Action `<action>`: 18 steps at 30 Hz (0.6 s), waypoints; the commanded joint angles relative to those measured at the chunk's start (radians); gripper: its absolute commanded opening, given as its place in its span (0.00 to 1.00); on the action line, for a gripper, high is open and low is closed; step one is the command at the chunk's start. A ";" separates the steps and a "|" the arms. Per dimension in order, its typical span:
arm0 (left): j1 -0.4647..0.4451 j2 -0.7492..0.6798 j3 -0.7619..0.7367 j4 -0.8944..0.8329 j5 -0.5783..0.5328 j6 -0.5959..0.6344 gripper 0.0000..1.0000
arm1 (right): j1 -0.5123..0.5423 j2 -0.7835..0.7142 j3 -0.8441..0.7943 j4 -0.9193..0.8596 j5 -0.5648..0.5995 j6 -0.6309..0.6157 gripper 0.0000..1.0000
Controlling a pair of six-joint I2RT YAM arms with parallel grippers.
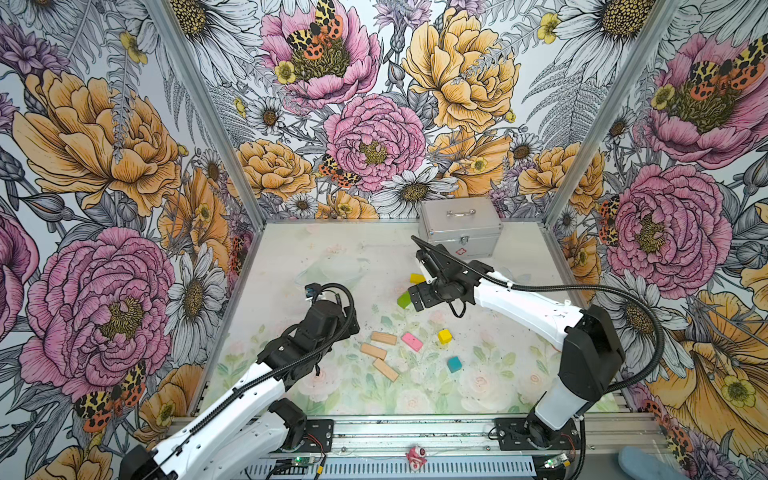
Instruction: Build the wood block tower
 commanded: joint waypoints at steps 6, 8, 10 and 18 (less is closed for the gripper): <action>-0.224 0.288 0.204 -0.107 -0.015 0.055 0.90 | -0.044 -0.279 -0.158 -0.069 -0.013 0.099 1.00; -0.240 0.344 0.225 -0.110 0.004 0.047 0.90 | -0.056 -0.324 -0.193 -0.073 -0.018 0.108 1.00; -0.247 0.400 0.242 -0.111 0.028 0.049 0.90 | -0.073 -0.363 -0.224 -0.078 -0.031 0.113 1.00; -0.254 0.621 0.300 -0.124 0.077 0.082 0.94 | -0.120 -0.446 -0.291 -0.076 -0.054 0.101 1.00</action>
